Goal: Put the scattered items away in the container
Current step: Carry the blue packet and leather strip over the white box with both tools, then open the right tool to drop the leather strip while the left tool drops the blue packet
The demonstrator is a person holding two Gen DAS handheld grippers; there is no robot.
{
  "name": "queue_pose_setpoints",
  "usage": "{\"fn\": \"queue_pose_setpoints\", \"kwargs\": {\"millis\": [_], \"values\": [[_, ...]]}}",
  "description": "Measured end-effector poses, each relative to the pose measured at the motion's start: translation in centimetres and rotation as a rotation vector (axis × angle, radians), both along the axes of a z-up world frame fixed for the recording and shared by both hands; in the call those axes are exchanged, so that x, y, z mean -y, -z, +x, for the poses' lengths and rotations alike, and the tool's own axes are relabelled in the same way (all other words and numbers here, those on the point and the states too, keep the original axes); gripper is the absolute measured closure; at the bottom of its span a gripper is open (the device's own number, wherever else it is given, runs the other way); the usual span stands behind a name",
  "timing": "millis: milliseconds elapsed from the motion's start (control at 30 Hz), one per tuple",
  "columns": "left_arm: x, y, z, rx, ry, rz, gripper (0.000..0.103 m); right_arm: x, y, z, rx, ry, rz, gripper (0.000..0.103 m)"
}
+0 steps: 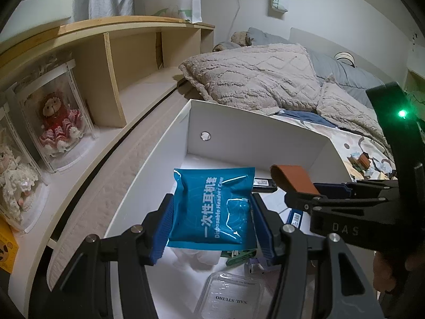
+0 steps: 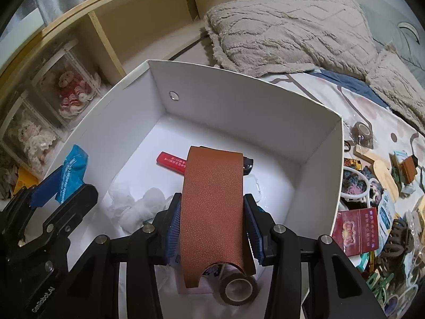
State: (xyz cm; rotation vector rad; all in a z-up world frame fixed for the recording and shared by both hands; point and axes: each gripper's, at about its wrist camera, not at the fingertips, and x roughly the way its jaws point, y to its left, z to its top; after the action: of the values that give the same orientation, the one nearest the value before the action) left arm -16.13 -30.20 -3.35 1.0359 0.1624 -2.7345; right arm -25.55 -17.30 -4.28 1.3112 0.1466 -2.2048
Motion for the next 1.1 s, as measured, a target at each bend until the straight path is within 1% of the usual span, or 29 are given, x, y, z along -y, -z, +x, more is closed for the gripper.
{"fn": "queue_pose_setpoints", "kwargs": {"millis": [133,200,233,267,400,567,600,700,900,1000,1100], "values": [[0.1,0.1,0.0,0.004,-0.007,0.004,0.047,0.3,0.1,0.0,0.013,-0.019,-0.002,0.057],[0.1,0.1,0.1,0.004,-0.010,0.006,0.047,0.3,0.2,-0.1,0.027,-0.017,0.001,0.042],[0.1,0.1,0.1,0.004,-0.011,0.002,0.047,0.2,0.2,-0.1,0.031,-0.016,-0.001,0.029],[0.0,0.1,0.1,0.005,-0.012,-0.001,0.047,0.1,0.1,0.0,0.032,-0.014,-0.001,0.027],[0.0,0.1,0.0,0.006,-0.012,0.004,0.047,-0.6,-0.4,0.2,0.016,-0.013,-0.001,0.027],[-0.3,0.2,0.1,0.023,0.005,-0.010,0.047,-1.9,-1.4,0.6,-0.002,-0.009,-0.033,0.027],[-0.5,0.3,0.1,0.031,0.016,-0.003,0.047,-2.2,-1.7,0.9,-0.011,-0.010,-0.040,0.027],[-0.9,0.5,0.5,0.049,0.050,0.050,0.047,-2.9,-2.4,1.5,-0.032,-0.008,-0.051,0.027],[-3.0,0.7,1.2,0.075,0.115,0.048,0.047,-3.0,-3.0,2.6,-0.064,-0.022,-0.029,0.027],[-4.5,1.2,1.7,0.090,0.166,0.049,0.047,-3.2,-3.2,2.7,-0.059,-0.013,-0.043,0.027],[-5.8,1.5,2.1,0.099,0.214,0.070,0.047,-3.6,-3.5,2.7,-0.053,0.001,-0.063,0.027]]}}
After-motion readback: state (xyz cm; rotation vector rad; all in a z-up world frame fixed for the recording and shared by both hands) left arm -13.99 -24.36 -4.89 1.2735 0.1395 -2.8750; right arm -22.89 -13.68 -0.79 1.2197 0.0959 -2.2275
